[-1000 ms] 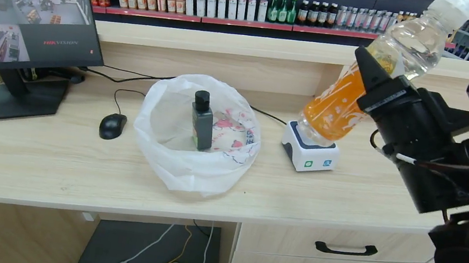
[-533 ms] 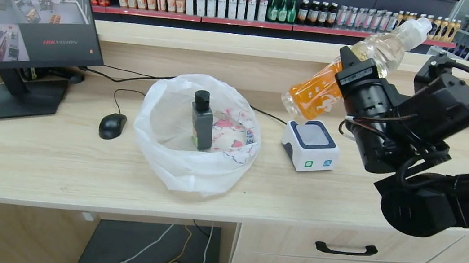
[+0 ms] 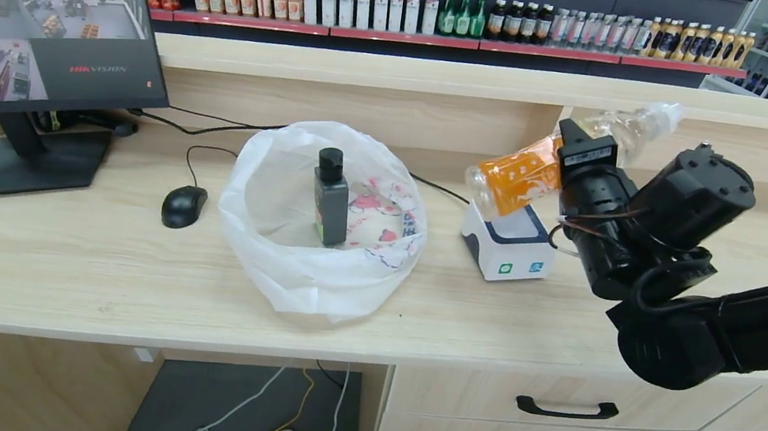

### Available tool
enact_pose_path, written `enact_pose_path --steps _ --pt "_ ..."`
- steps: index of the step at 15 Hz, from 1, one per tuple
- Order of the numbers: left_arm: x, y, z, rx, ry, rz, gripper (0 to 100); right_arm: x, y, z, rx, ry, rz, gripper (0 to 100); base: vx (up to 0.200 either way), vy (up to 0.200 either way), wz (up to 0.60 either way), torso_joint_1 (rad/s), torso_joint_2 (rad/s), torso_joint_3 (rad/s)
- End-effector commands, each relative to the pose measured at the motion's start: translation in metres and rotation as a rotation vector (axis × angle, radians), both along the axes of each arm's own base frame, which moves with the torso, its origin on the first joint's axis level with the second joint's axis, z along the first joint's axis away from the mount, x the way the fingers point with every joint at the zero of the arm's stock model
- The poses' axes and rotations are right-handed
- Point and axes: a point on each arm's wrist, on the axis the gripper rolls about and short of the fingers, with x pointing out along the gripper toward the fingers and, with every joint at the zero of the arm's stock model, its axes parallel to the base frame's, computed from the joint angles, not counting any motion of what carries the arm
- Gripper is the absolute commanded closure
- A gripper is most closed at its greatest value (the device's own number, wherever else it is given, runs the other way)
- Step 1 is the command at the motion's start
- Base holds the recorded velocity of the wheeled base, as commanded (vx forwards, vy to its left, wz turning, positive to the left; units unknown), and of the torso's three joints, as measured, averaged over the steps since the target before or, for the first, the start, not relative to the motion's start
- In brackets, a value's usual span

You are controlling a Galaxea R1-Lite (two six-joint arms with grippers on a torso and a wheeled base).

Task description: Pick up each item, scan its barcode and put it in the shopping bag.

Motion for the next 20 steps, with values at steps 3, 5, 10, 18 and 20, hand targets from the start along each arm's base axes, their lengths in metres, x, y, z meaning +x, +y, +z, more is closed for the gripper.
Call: enact_pose_path --steps 3,5,10,18,20 --pt "0.000 0.000 0.000 0.000 0.000 0.001 0 0.007 -0.018 -0.017 0.076 0.052 -0.019 100 0.000 0.000 0.00 0.000 0.00 0.000" --pt "0.000 0.000 0.000 0.000 0.000 0.001 0 0.011 -0.024 -0.020 0.111 0.059 -0.031 100 0.000 0.000 0.00 0.000 0.00 0.000" --pt "0.000 0.000 0.000 0.000 0.000 0.001 0 0.013 -0.024 -0.023 0.135 0.064 -0.023 100 0.000 0.000 0.00 0.000 0.00 0.000" --pt "0.000 0.000 0.000 0.000 0.000 0.001 0 0.017 -0.022 -0.030 0.188 0.075 0.000 100 0.000 0.000 0.00 0.000 0.00 0.000" --pt "0.000 0.000 0.000 0.000 0.000 0.001 0 0.017 -0.021 -0.030 0.196 0.074 0.004 100 0.000 0.000 0.00 0.000 0.00 0.000"
